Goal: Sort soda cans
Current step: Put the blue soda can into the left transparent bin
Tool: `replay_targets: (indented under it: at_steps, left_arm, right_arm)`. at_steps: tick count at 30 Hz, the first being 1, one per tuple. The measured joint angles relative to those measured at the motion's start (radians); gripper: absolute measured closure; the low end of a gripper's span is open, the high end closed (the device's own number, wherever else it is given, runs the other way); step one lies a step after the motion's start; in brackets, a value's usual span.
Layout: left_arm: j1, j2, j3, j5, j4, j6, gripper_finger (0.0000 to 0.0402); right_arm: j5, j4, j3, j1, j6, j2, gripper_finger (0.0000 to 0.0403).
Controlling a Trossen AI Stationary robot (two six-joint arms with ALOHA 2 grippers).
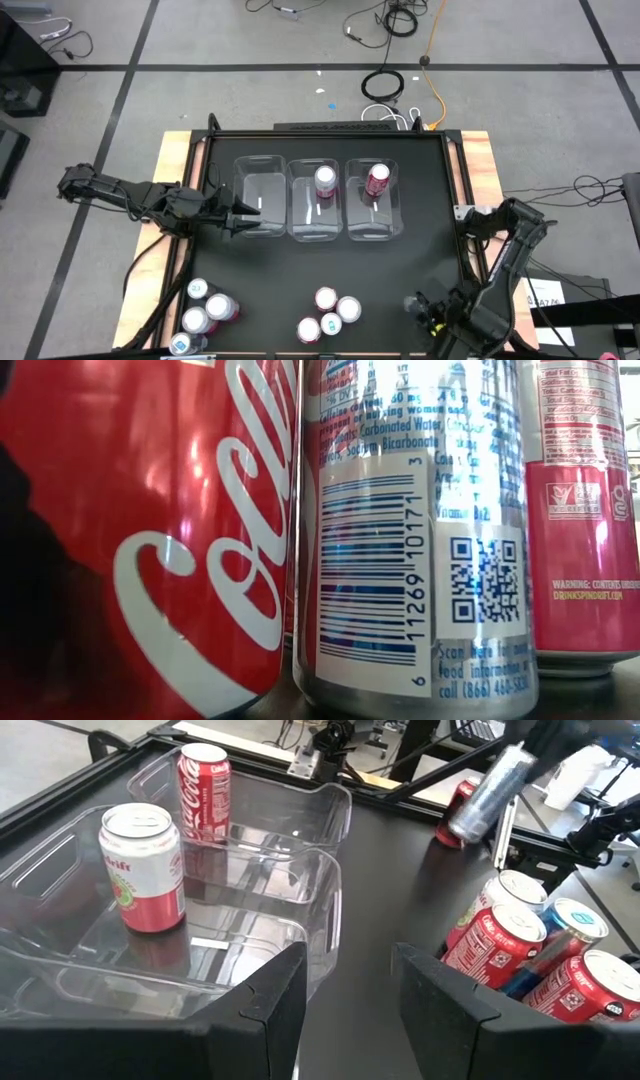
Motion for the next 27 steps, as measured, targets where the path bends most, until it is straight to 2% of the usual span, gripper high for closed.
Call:
replay_targets:
  at_steps: [3,8,13,17,21,27]
  left_arm:
    - [0.000,0.000,0.000,0.000,0.000,0.000,0.0244]
    - [0.000,0.000,0.000,-0.003,-0.001,-0.001,0.0244]
    - [0.001,0.000,0.000,-0.003,0.004,0.001,0.0244]
    - [0.001,0.000,0.000,0.001,0.008,0.002,0.0244]
    - [0.001,0.000,0.000,0.067,0.034,0.010,0.0240]
    - [0.001,0.000,0.000,0.110,0.055,0.053,0.0182]
  right_arm:
    - [0.133,0.007,0.024,-0.025,-0.004,-0.021,0.0172]
    - [0.259,0.004,0.041,-0.099,-0.085,-0.032,0.0173]
    - [0.280,0.027,0.044,-0.193,-0.222,-0.032,0.0171]
    - [0.298,0.110,0.044,-0.268,-0.362,-0.032,0.0172]
    - [0.336,0.246,0.044,-0.336,-0.517,-0.032,0.0170]
    - [0.335,0.458,0.044,-0.435,-0.753,-0.032,0.0170]
